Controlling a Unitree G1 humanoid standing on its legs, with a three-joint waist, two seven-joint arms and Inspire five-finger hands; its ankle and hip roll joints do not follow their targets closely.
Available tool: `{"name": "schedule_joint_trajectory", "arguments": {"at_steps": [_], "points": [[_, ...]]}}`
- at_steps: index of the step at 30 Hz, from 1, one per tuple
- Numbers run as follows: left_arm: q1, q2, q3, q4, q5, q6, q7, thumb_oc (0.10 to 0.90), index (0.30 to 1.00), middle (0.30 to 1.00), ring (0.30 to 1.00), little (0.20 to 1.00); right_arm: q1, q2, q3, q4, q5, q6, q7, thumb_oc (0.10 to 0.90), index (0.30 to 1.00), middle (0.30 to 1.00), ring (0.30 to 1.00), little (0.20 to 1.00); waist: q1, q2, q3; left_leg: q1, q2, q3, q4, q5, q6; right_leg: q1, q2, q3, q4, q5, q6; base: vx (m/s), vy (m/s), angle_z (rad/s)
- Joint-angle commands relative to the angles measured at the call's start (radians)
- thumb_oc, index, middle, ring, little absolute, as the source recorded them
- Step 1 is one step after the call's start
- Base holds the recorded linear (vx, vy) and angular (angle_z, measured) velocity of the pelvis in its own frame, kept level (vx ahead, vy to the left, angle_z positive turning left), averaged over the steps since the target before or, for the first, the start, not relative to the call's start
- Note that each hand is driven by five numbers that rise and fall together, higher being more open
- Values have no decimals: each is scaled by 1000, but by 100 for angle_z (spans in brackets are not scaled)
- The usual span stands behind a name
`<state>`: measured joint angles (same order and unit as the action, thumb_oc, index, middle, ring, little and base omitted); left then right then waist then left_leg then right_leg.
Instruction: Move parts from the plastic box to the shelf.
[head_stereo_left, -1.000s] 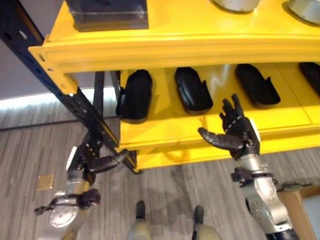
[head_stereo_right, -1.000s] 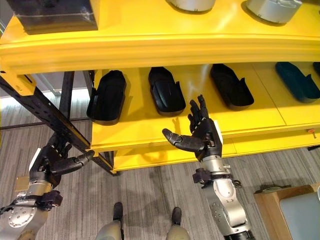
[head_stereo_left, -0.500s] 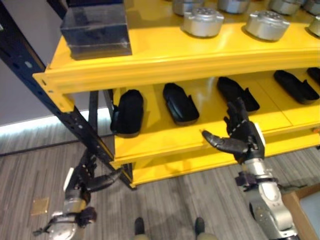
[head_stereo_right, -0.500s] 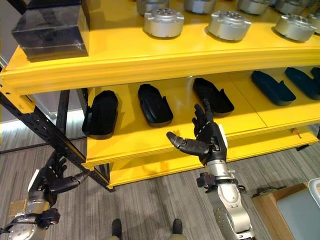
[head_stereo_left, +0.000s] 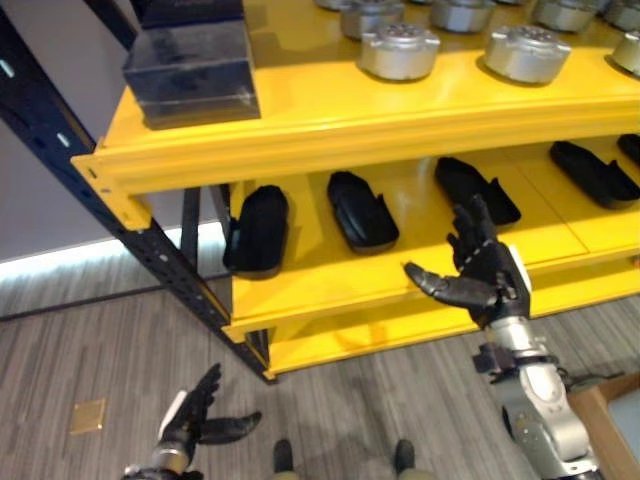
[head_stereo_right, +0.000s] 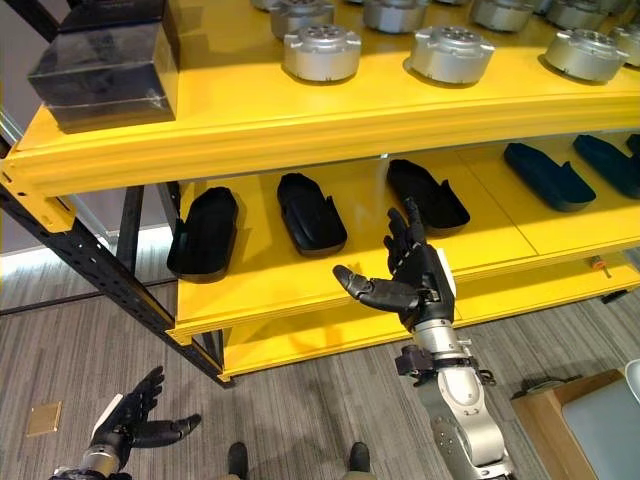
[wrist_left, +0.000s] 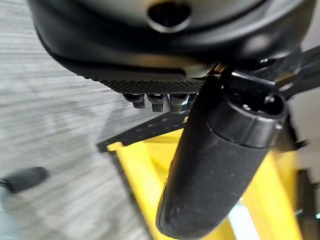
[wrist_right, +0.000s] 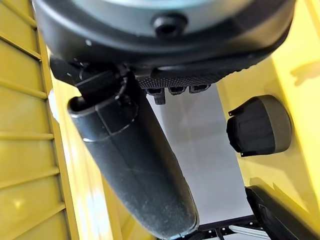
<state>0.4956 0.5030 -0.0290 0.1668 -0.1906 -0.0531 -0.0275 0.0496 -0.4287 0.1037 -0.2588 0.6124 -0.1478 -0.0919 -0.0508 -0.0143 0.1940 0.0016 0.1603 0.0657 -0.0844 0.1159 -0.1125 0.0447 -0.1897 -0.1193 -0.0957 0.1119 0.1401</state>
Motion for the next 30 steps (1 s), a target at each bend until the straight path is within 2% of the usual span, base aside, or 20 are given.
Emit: {"name": "schedule_joint_trajectory", "arguments": {"at_steps": [1,8,13,19,26,30], "points": [[-47,96,26,-68,53,-73,-33,900,1000,1000,1000,1000,-139,-13,-44,-40,28,-109,32,900,1000,1000,1000,1000,-6,6,-29,66,-3,30,-3,-50,35,38,17,10,27,-29,-3,0,0,0],[-68,140,46,-223,21,-115,-26,900,1000,1000,1000,1000,-135,-9,-51,-55,28,-119,39,900,1000,1000,1000,1000,-10,4,-29,66,-4,32,-3,-52,35,37,16,13,26,-29,-3,0,0,0],[-100,190,66,-396,-70,-154,-22,900,1000,1000,1000,1000,-107,-16,-63,-81,31,-132,45,900,1000,1000,1000,1000,-17,3,-30,70,-3,34,-3,-54,34,37,17,16,28,-31,-2,0,0,0],[-193,247,24,-524,-116,-183,-17,900,1000,1000,1000,1000,-82,-20,-57,-89,33,-135,45,900,1000,1000,1000,1000,-29,1,-33,77,-3,39,-3,-57,33,39,17,19,29,-31,-1,0,0,0],[-269,240,9,-602,-276,-201,-9,900,1000,1000,1000,1000,-47,-25,-73,-113,41,-142,46,900,1000,1000,1000,1000,-40,-2,-36,82,-3,44,-3,-60,33,36,16,29,29,-27,0,0,0,0],[-287,212,19,-602,-288,-212,29,900,1000,1000,1000,1000,-33,-26,-75,-117,39,-142,47,900,1000,1000,1000,1000,-42,-4,-36,85,-3,47,-3,-63,33,37,16,32,29,-28,0,6,-1,-7]]}}
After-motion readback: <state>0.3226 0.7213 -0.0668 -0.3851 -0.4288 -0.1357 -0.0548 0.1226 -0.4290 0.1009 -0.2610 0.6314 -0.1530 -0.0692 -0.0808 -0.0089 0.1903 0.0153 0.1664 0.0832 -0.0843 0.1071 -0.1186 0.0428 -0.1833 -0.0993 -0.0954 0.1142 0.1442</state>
